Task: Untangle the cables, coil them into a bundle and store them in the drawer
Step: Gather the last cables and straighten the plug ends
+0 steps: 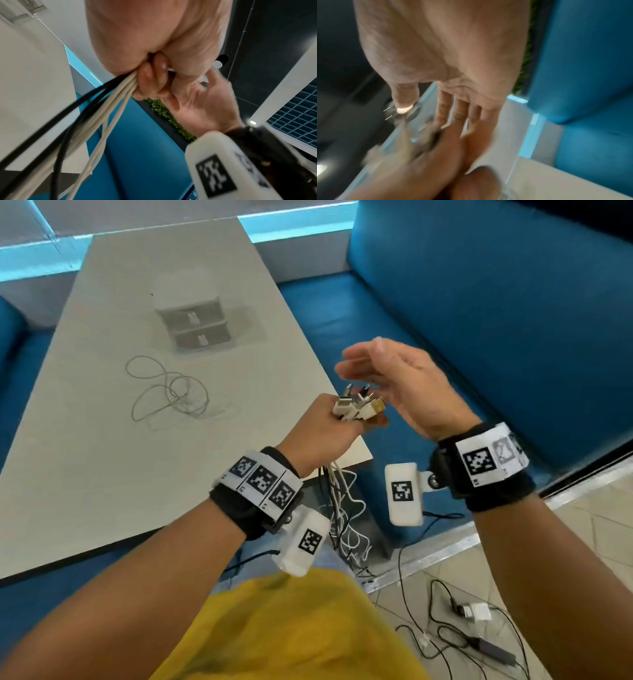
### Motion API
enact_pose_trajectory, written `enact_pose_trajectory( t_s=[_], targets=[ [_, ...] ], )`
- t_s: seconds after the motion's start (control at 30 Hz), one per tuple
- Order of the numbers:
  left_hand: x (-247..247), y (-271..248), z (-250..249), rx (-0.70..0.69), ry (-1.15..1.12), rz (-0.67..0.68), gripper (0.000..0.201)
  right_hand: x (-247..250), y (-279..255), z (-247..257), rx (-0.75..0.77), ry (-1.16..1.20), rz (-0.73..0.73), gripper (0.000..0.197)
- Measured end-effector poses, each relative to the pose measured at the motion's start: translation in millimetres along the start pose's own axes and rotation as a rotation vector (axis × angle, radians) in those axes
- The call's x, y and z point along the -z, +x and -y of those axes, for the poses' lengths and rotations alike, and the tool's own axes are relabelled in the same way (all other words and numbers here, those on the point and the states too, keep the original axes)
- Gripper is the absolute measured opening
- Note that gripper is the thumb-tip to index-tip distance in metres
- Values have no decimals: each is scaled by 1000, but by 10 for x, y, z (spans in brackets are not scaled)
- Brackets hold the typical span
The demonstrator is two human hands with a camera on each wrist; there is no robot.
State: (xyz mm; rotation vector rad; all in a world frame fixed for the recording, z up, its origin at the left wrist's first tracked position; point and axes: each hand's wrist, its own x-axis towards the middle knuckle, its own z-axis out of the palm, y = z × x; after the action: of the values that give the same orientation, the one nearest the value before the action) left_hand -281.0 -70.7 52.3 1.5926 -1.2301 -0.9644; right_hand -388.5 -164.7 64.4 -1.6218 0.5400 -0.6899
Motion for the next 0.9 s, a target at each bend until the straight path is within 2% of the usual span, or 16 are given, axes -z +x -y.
enact_pose_trajectory(
  t_s=[0.1, 0.17, 0.23, 0.33, 0.47, 0.53, 0.6, 0.67, 0.8, 0.83, 0.9],
  targets=[
    [92, -82, -88, -25, 116, -29, 21, -453, 92, 240, 16, -424, 191, 42],
    [238, -179, -88, -15, 260, -91, 27, -684, 152, 262, 15, -563, 252, 45],
    [423, -267, -24, 10, 280, -136, 28, -859, 227, 268, 41, -628, 293, 49],
    [635, -397, 6, 52, 280, -127, 32, -1115, 375, 301, 61, -637, 341, 54],
    [953, -518, 52, 67, 218, -274, 32, -1526, 598, 312, 112, -637, 463, 53],
    [1123, -600, 175, 92, 199, -319, 24, -1733, 661, 305, 143, -649, 519, 49],
    [1300, -700, 347, 79, 99, -360, 14, -1913, 717, 277, 182, -664, 555, 47],
    [1457, -767, 521, 92, -46, -416, 25, -2081, 791, 222, 200, -678, 589, 46],
    [1637, -805, 746, 171, -196, -470, 21, -2325, 1035, 105, 28, -531, 746, 48],
    [1691, -816, 812, 199, -240, -501, 21, -2362, 1148, 53, -12, -494, 707, 48],
    [1817, -835, 974, 262, -341, -614, 29, -2376, 1447, -115, -8, -581, 486, 46]
  ],
)
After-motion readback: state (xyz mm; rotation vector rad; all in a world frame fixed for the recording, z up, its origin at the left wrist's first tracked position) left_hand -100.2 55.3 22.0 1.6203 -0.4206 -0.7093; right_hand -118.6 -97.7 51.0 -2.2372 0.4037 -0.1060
